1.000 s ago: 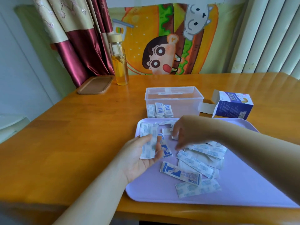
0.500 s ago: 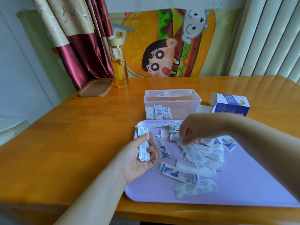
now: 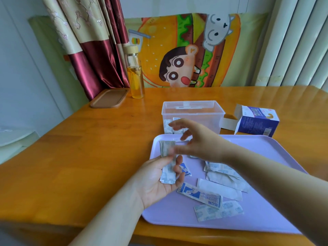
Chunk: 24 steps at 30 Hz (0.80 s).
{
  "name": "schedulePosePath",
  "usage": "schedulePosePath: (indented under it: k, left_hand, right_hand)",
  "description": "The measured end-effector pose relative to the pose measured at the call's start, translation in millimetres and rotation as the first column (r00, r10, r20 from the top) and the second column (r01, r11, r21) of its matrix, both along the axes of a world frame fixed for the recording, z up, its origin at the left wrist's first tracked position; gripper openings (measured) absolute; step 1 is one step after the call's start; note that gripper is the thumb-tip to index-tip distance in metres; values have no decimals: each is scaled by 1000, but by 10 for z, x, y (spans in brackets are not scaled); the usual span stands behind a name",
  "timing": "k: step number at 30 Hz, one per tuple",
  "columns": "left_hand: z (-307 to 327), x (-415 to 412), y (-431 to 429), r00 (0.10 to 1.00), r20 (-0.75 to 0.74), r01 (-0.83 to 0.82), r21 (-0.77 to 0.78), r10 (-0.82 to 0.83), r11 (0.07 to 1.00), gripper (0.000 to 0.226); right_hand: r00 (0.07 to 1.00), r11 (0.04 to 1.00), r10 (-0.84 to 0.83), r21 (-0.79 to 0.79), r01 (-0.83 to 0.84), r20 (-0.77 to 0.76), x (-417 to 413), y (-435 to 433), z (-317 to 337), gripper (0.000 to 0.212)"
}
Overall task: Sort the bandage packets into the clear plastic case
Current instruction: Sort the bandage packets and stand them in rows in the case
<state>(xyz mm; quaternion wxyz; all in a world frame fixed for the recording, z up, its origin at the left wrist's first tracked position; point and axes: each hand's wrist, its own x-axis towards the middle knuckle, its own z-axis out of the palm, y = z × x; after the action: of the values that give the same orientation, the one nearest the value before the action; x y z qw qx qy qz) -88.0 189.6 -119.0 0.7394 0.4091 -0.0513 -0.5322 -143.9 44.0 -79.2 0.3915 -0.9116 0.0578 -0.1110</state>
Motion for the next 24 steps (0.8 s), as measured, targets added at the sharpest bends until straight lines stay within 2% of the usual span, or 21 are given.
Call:
schedulePosePath:
  k: [2, 4, 6, 10, 13, 14, 16, 19, 21, 24]
  left_hand:
    - [9, 7, 11, 1000, 22, -8, 5, 8, 1000, 27]
    - [25, 5, 12, 996, 91, 17, 13, -18, 1000, 29]
    - [27, -19, 9, 980, 193, 34, 45, -42, 998, 26]
    - [38, -34, 48, 964, 255, 65, 43, -74, 997, 26]
    - [61, -37, 79, 948, 311, 64, 48, -76, 997, 24]
    - [63, -35, 83, 943, 326, 48, 55, -63, 997, 22]
    - [72, -28, 99, 946, 322, 14, 72, -36, 997, 19]
    - [72, 2, 146, 953, 299, 25, 88, -50, 996, 15]
    - [70, 27, 178, 948, 302, 74, 86, -97, 994, 14]
    - [81, 53, 214, 930, 332, 144, 75, -161, 987, 18]
  right_hand:
    - [978, 980, 131, -128, -153, -159, -88, 66, 40, 109]
    - [950, 900, 158, -356, -251, -270, -145, 187, 4, 128]
    - [957, 823, 140, -508, -254, -252, -146, 268, -83, 124]
    - [973, 842, 135, -497, -212, -187, -75, 241, -113, 109]
    - [969, 830, 177, -504, -240, -171, -80, 262, -84, 107]
    - [965, 839, 196, -479, -257, -174, -84, 272, -67, 108]
    - [968, 919, 196, -315, -237, -157, -71, 241, 4, 107]
    - [990, 995, 88, -26, -91, -107, 7, 88, 101, 77]
    - [987, 983, 87, 174, -63, -135, 50, 15, 101, 54]
    - [979, 878, 145, 475, -60, -144, 82, 10, 43, 36]
